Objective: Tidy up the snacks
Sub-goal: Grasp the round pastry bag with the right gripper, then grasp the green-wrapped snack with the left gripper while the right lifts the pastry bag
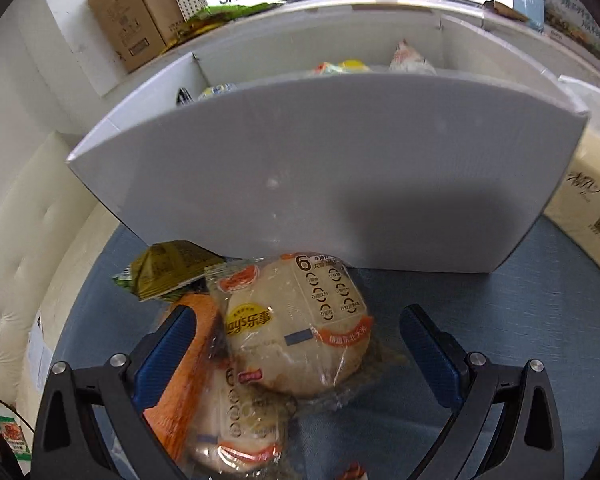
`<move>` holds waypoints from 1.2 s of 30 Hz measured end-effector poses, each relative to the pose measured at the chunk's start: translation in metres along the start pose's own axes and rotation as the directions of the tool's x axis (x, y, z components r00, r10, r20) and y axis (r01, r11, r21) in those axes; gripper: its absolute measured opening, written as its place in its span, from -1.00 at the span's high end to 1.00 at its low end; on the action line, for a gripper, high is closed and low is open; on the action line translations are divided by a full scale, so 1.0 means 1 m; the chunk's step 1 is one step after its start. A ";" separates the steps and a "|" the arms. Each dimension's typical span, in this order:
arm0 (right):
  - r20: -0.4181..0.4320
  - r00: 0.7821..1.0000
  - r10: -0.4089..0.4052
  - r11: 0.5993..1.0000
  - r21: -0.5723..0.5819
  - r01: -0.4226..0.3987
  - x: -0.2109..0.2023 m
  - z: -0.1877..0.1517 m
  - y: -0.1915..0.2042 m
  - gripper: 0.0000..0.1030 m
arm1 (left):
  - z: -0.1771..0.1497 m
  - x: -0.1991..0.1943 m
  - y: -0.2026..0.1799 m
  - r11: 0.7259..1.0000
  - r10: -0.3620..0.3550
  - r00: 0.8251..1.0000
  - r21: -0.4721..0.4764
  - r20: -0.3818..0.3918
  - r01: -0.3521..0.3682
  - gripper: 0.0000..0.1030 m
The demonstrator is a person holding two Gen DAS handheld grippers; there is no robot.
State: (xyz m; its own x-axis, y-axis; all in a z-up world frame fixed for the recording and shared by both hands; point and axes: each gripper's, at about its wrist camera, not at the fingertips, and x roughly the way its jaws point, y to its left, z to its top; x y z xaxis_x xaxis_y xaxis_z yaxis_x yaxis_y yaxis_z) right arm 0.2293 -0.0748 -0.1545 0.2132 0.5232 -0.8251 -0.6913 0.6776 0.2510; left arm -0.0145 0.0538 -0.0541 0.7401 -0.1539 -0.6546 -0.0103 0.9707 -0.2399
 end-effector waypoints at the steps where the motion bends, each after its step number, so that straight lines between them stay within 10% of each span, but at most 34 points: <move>1: -0.010 1.000 0.006 1.000 0.001 -0.006 0.004 0.000 -0.001 -1.00 | -0.001 0.001 0.000 1.000 0.002 1.000 0.003 -0.002 -0.002 -1.00; 6: -0.028 1.000 0.005 1.000 -0.004 -0.005 0.006 0.000 -0.002 -0.55 | -0.003 0.003 0.000 1.000 0.006 1.000 -0.001 -0.008 -0.006 -1.00; 25: 0.270 0.960 0.076 0.997 -0.014 -0.075 -0.169 -0.065 0.007 -0.53 | 0.040 0.099 0.040 0.976 -0.023 0.996 -0.218 -0.088 0.003 -1.00; 33: 0.321 0.946 0.041 0.998 0.039 -0.057 -0.198 -0.113 0.010 -0.53 | 0.052 0.179 0.070 0.918 0.138 0.969 -0.340 -0.207 -0.203 -0.95; 36: 0.317 0.948 0.037 0.998 0.043 -0.053 -0.199 -0.120 0.006 -0.53 | 0.053 0.188 0.072 0.913 0.107 0.975 -0.369 -0.195 -0.174 -0.67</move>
State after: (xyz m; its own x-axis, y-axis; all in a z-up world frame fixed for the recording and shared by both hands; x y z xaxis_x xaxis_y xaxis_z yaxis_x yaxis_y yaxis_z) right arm 0.1000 -0.2374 -0.0496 0.3953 0.6843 -0.6127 -0.6712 0.6706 0.3159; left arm 0.1594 0.1048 -0.1569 0.5890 -0.0820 -0.8040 -0.3864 0.8452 -0.3692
